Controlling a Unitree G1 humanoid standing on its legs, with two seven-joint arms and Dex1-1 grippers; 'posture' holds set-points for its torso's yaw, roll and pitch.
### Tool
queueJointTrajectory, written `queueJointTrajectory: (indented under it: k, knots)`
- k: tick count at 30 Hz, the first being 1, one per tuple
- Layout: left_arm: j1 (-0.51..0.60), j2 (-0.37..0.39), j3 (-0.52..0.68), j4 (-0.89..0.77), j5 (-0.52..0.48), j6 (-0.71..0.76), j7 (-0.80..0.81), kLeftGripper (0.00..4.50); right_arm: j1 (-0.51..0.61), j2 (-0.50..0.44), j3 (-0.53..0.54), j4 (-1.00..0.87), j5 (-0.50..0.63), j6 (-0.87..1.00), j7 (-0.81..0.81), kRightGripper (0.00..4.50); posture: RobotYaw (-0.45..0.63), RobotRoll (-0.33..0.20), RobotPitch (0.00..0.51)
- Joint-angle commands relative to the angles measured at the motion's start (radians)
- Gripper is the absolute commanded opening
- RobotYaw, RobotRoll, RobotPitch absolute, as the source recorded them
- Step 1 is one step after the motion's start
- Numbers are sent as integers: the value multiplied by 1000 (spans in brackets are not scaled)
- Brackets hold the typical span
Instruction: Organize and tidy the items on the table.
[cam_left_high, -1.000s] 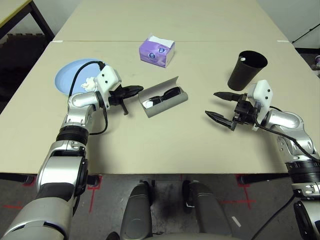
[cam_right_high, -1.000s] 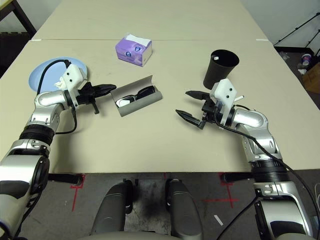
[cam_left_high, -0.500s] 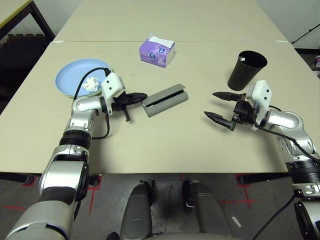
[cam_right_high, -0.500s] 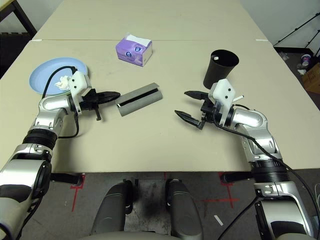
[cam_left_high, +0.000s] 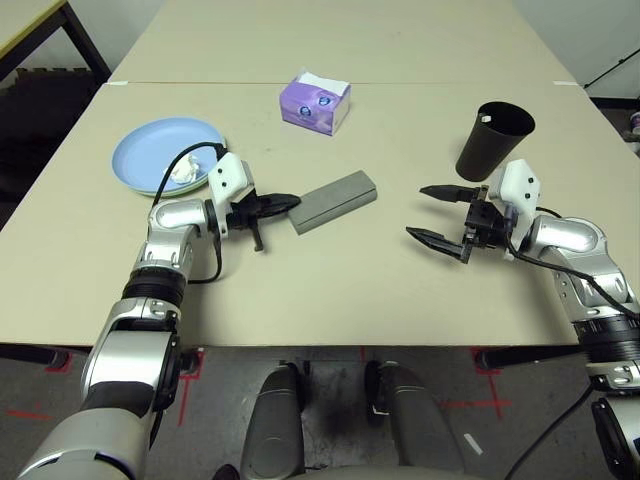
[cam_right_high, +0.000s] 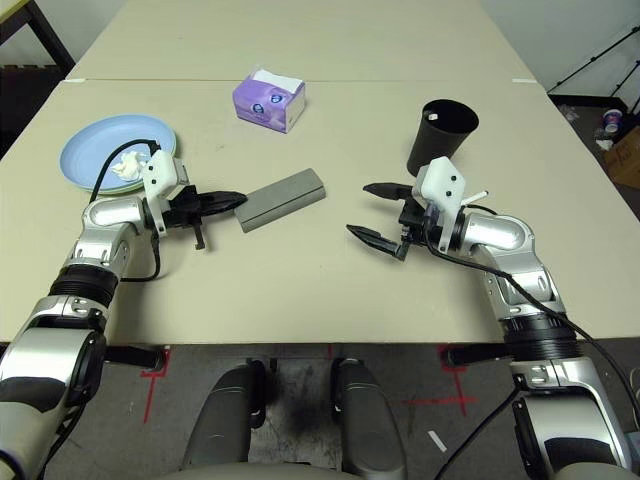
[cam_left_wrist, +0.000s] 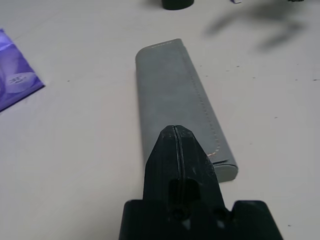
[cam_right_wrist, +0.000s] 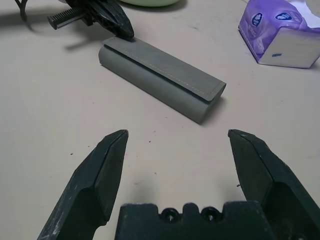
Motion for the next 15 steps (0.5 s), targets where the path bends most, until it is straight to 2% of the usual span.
queueJointTrajectory:
  k: [1, 7, 15]
  knots:
    - [26, -8, -18, -55, -17, 26, -24, 41, 8, 0, -3, -2, 19, 29, -6, 4500, -64, 0, 162]
    - [61, -7, -26, -128, -31, 62, -33, 41, 26, 0, -22, -34, 76, 134, -16, 4500, -63, 0, 161]
    - [106, -3, -33, -179, -36, 90, -49, 41, 35, -6, -25, -45, 81, 136, -30, 4500, -70, 0, 162]
